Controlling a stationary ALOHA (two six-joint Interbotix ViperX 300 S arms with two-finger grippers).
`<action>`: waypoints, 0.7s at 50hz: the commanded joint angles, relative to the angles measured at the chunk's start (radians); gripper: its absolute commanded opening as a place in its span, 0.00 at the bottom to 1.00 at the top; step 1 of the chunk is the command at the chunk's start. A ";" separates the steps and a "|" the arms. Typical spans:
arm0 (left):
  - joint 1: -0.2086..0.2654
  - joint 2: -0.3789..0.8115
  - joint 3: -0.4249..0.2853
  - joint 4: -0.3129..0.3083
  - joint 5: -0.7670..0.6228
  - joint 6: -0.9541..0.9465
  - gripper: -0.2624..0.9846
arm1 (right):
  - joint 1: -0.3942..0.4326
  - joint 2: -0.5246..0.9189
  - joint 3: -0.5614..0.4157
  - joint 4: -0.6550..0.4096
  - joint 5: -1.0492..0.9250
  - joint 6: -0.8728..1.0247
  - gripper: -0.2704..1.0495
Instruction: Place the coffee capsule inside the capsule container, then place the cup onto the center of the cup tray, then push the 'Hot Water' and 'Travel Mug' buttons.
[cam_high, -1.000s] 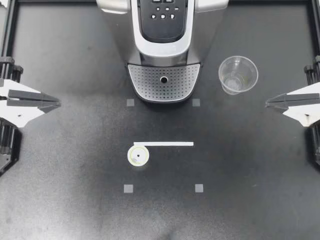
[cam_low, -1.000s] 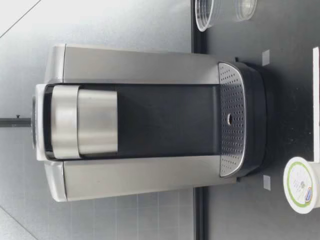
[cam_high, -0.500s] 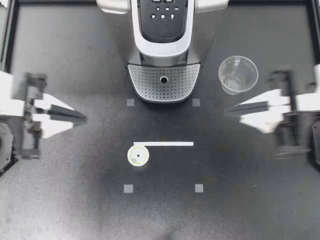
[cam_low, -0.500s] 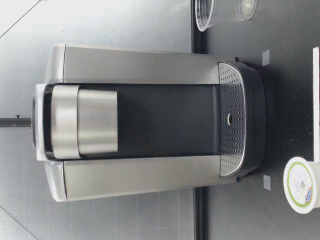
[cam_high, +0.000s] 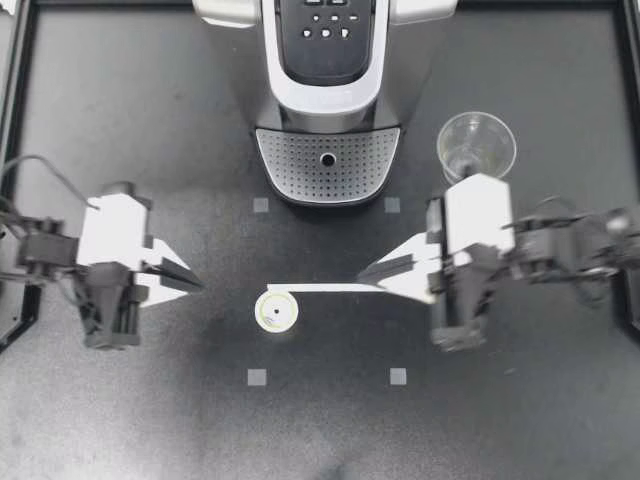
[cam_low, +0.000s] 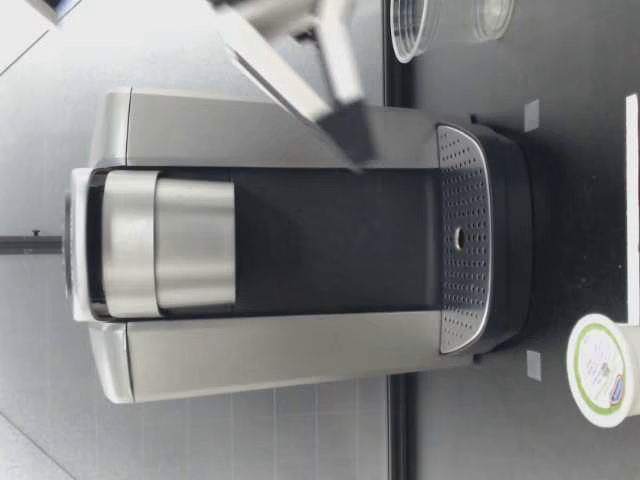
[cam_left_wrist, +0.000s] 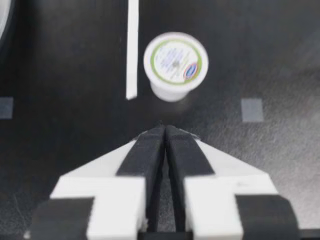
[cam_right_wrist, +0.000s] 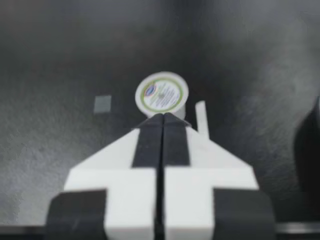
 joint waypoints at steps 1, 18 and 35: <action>-0.005 0.025 -0.054 0.002 0.025 0.005 0.33 | 0.011 0.034 -0.049 0.000 0.018 0.002 0.24; -0.003 0.160 -0.176 0.003 0.141 0.011 0.68 | 0.011 0.144 -0.133 0.002 0.080 0.000 0.24; -0.020 0.282 -0.264 0.003 0.138 0.067 0.85 | 0.017 0.222 -0.181 -0.002 0.077 -0.009 0.24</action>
